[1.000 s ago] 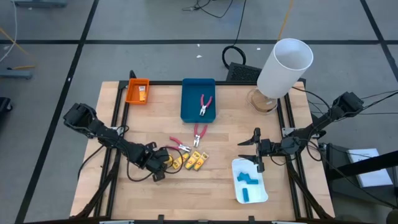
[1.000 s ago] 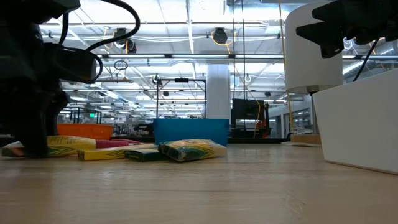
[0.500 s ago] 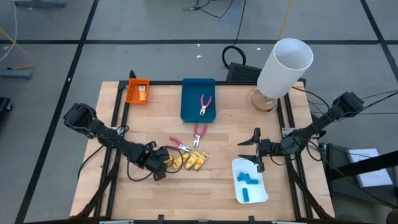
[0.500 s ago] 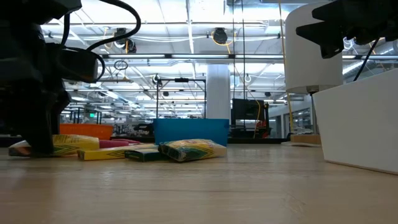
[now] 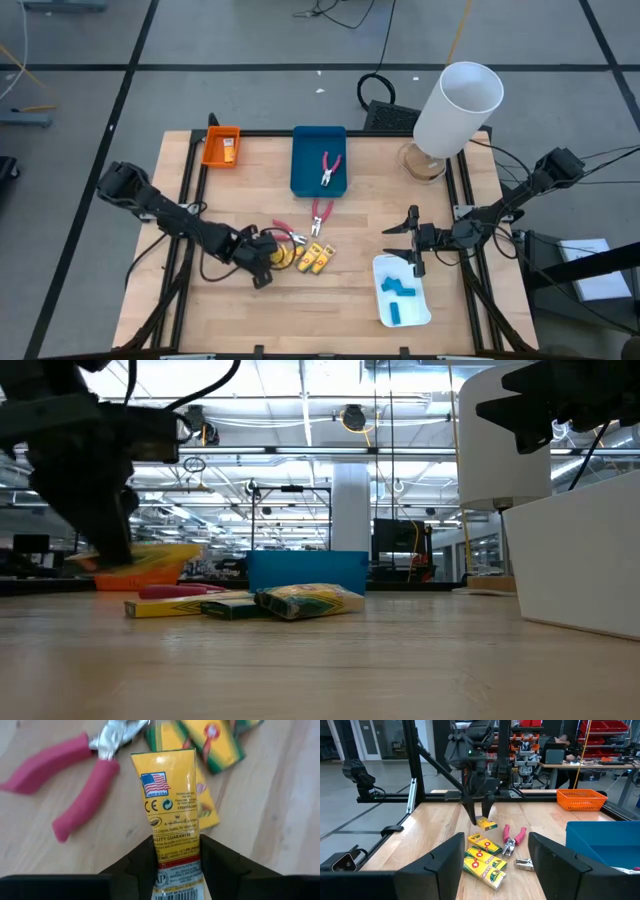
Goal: Pick & Place School Supplies
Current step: Put the yellow crayon pack into the orange bin
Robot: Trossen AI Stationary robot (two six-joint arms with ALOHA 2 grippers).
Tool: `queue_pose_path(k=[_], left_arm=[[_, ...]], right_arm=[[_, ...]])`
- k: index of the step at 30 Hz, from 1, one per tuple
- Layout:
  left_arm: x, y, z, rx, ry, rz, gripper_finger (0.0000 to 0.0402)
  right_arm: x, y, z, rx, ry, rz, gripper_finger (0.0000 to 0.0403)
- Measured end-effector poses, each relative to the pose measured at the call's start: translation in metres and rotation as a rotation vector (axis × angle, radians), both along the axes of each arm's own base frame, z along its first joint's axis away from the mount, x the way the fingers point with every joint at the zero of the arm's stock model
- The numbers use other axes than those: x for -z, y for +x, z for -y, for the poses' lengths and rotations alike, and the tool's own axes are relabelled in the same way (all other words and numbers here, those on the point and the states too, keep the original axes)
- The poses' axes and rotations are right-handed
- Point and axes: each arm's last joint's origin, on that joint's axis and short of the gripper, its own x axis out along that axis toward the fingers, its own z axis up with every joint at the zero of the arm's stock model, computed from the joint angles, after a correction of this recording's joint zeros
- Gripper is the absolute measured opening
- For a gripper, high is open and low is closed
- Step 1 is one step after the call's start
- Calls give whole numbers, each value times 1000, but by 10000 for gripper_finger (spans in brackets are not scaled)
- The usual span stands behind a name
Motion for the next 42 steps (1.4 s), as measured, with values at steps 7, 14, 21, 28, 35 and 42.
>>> queue_pose_path(k=[7, 14, 21, 28, 35, 42], left_arm=[[-17, 10, -12, -65, -47, 141, 119], [-30, 13, -31, -141, -61, 201, 133], [-37, 18, -54, -241, 33, 259, 141], [-39, 25, -81, -310, 79, 292, 119], [-40, 27, -113, -440, 116, 309, 141], [-42, 22, -154, -601, 249, 298, 127]], right_arm=[[0, 0, 0, 0, 0, 0, 210], [0, 0, 0, 1, 0, 0, 210], [0, 0, 0, 1, 0, 0, 210], [0, 0, 0, 0, 0, 0, 210], [0, 0, 0, 1, 0, 0, 210], [0, 0, 0, 1, 0, 0, 210]])
